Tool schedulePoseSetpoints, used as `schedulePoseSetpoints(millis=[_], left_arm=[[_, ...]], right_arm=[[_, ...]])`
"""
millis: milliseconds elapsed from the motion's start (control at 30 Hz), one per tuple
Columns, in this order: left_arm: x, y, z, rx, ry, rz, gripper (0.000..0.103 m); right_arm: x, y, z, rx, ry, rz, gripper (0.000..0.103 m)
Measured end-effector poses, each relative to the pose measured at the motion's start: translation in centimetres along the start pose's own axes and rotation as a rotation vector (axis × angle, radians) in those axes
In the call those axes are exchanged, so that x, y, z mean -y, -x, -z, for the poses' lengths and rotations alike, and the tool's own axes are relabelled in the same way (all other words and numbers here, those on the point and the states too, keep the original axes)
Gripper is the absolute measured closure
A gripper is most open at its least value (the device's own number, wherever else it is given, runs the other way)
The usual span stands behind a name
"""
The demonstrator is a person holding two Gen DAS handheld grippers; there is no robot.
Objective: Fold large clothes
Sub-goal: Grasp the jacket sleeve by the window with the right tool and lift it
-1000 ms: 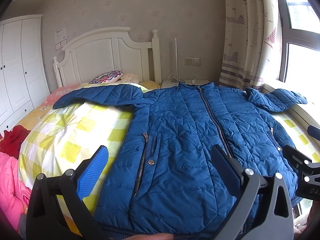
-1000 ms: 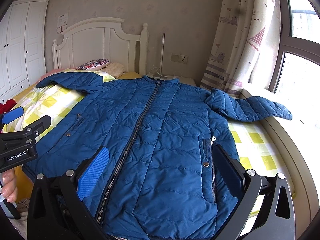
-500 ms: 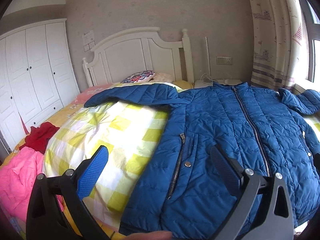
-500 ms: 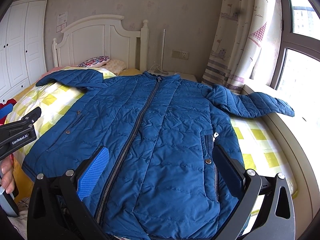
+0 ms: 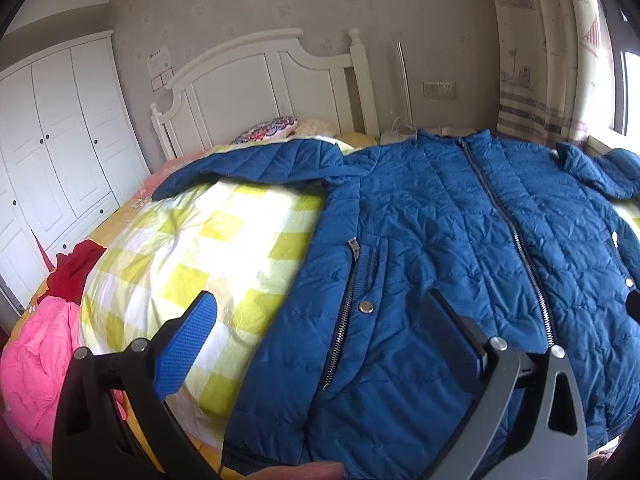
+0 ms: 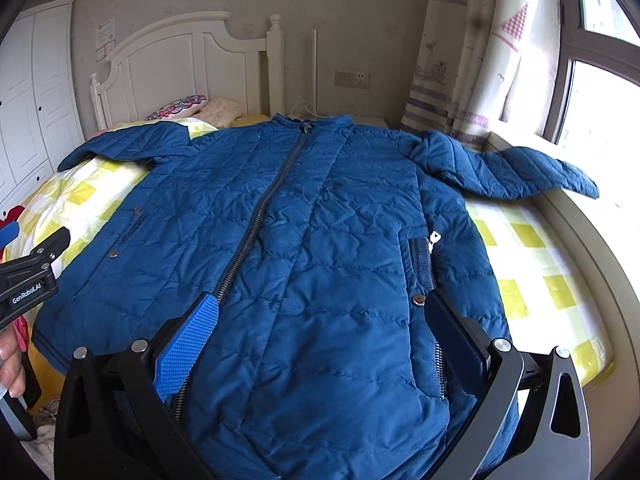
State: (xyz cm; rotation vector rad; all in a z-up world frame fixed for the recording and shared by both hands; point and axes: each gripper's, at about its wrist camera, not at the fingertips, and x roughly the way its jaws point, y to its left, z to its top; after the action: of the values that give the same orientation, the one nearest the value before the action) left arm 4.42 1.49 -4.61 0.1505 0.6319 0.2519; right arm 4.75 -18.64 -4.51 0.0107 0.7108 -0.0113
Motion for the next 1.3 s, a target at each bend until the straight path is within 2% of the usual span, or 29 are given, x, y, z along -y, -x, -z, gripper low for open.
schedulePoseSetpoints(millis=[167, 267, 467, 600, 667, 700, 767, 833, 933, 1033, 1133, 1167, 1233, 1300], left_arm=[[0.7, -2.8, -0.8, -0.081, -0.005, 0.049, 0.002], [1.5, -4.6, -2.1, -0.112, -0.023, 0.083, 0.002], [4.4, -9.2, -5.7, -0.154, -0.082, 0.139, 0.002], [7.1, -13.4, -8.5, -0.17, -0.127, 0.192, 0.002], [9.0, -16.3, -10.8, -0.143, -0.16, 0.22, 0.002], [10.0, -17.8, -11.9, -0.139, -0.177, 0.227, 0.002], [11.6, -21.1, -13.3, -0.158, -0.175, 0.219, 0.002], [12.8, -24.2, -14.1, -0.209, -0.146, 0.247, 0.002], [14.0, -27.4, -13.4, -0.306, -0.117, 0.311, 0.002], [13.3, -28.1, -13.0, -0.287, -0.061, 0.365, 0.002], [13.3, -28.6, -13.2, -0.28, -0.072, 0.38, 0.002], [13.4, -28.8, -13.2, -0.28, -0.073, 0.38, 0.002], [13.5, -29.0, -13.3, -0.281, -0.073, 0.38, 0.002], [13.5, -28.5, -13.0, -0.281, -0.075, 0.385, 0.002]], right_arm=[[3.0, -2.6, -1.3, -0.04, -0.04, 0.033, 0.004], [6.1, -4.6, -2.7, -0.08, -0.092, 0.051, 0.004], [13.3, -8.9, -5.7, -0.145, -0.191, 0.126, 0.004], [19.3, -12.2, -7.6, -0.182, -0.326, 0.162, 0.004], [22.3, -12.9, -8.2, -0.152, -0.432, 0.159, 0.004], [24.5, -13.2, -8.4, -0.118, -0.527, 0.135, 0.004], [27.0, -13.4, -8.4, -0.075, -0.632, 0.139, 0.004], [29.6, -13.9, -8.5, -0.021, -0.702, 0.168, 0.004], [32.4, -14.9, -8.8, -0.001, -0.792, 0.177, 0.004], [33.7, -16.1, -10.1, 0.025, -0.794, 0.186, 0.004], [35.1, -18.4, -10.4, 0.006, -0.858, 0.179, 0.004], [35.4, -18.7, -10.2, 0.006, -0.874, 0.19, 0.007], [36.2, -19.9, -10.6, 0.016, -0.894, 0.223, 0.023], [35.8, -20.0, -11.6, 0.062, -0.884, 0.212, 0.062]])
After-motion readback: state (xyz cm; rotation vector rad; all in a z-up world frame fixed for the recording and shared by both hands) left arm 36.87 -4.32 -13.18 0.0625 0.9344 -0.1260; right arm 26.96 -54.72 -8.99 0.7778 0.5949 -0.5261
